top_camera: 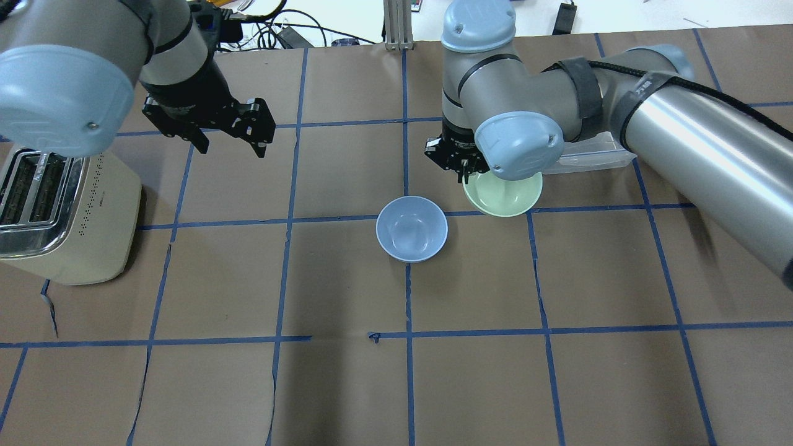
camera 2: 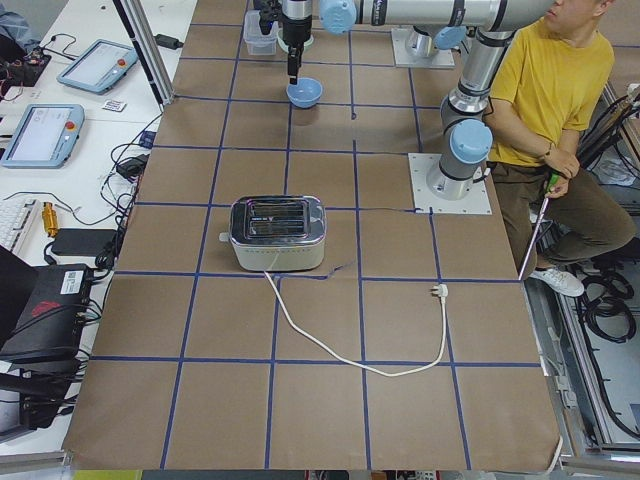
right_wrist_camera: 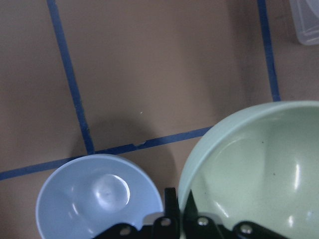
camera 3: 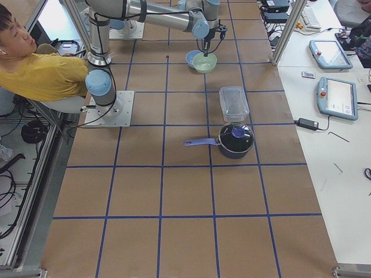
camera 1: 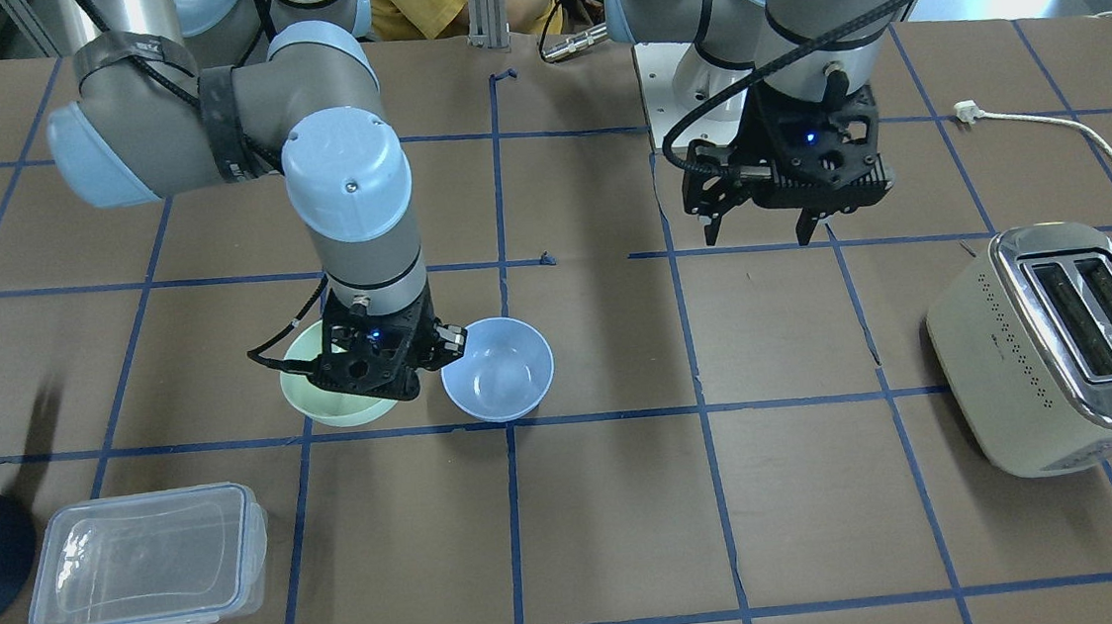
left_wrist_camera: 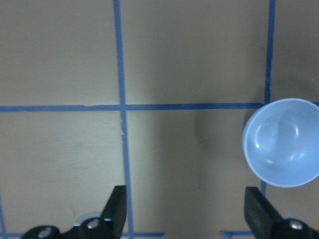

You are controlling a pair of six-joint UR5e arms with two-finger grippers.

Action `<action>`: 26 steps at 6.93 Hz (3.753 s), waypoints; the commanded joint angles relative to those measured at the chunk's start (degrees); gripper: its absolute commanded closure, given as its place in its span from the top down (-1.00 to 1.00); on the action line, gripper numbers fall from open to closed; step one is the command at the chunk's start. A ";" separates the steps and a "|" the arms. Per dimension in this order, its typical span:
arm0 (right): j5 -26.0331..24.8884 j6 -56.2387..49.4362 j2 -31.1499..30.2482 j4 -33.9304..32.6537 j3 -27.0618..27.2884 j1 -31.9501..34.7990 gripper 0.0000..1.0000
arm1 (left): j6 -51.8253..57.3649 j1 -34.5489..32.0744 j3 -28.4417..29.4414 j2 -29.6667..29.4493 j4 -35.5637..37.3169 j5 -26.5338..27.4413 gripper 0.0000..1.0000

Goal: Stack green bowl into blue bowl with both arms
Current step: 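Carry green bowl with right gripper over blue bowl and lower it inside, then open right gripper and raise it away from the stacked bowls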

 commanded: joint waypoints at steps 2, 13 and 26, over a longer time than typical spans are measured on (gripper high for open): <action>0.23 10.49 3.17 -0.46 -2.43 6.99 -1.00 | 1.10 1.71 0.06 0.65 3.03 -2.18 0.72; 3.04 15.97 11.37 2.71 -10.35 11.67 0.99 | 0.22 2.50 -0.46 0.73 3.76 -3.78 1.00; 1.98 -28.24 -17.03 19.24 -2.19 -17.95 1.00 | -0.22 2.41 -0.55 0.91 3.76 -3.26 1.00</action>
